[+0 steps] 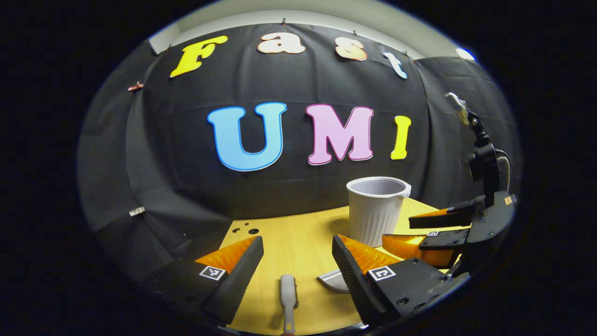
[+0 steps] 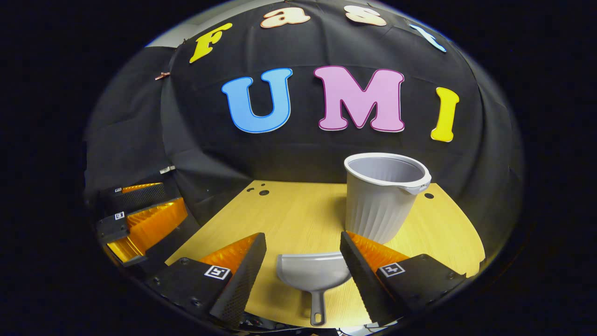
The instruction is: Pick up the small broom and dustpan from the desktop, sweep the trash into the dustpan with the broom, and then empty the trash into the garbage bin.
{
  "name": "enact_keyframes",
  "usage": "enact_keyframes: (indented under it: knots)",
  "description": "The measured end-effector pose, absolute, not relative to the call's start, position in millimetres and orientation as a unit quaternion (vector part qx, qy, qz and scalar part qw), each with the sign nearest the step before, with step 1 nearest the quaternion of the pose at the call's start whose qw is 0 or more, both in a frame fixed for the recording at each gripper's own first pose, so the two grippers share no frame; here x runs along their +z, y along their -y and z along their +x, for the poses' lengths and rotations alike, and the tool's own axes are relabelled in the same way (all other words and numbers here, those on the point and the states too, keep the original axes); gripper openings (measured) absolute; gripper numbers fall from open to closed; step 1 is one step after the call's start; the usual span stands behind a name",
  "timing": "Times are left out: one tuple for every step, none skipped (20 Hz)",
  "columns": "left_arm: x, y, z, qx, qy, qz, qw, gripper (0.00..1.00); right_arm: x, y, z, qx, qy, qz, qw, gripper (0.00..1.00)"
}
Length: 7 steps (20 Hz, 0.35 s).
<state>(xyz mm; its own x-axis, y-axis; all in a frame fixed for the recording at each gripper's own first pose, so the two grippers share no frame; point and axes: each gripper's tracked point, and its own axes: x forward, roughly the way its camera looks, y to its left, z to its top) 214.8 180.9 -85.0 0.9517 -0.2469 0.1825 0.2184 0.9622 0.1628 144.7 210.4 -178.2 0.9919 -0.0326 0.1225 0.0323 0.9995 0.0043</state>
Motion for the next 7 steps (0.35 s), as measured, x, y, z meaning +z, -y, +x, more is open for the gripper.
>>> enact_keyframes:
  knots:
    - [-83,-178,214,-0.121,0.107,0.069,0.984,0.95,-171,-211,142,-0.020,0.079,-0.005,0.997,0.99]
    - [-80,-176,213,-0.123,0.112,0.062,0.984,0.96,-162,-210,137,-0.028,0.099,-0.012,0.995,0.99]
    - [-78,-175,212,-0.121,0.114,0.052,0.985,0.96,-147,-207,134,-0.037,0.119,-0.019,0.992,0.99]
    - [-77,-176,211,-0.115,0.114,0.039,0.986,0.96,-137,-204,130,-0.046,0.133,-0.021,0.990,0.99]
    - [-78,-176,215,-0.110,0.110,0.030,0.987,0.96,-134,-202,130,-0.050,0.140,-0.022,0.989,0.99]
    - [-86,-175,218,-0.107,0.093,0.023,0.990,0.96,-134,-199,128,-0.060,0.142,-0.024,0.988,0.99]
    - [-95,-176,217,-0.107,0.077,0.016,0.991,0.96,-137,-194,127,-0.069,0.143,-0.026,0.987,0.99]
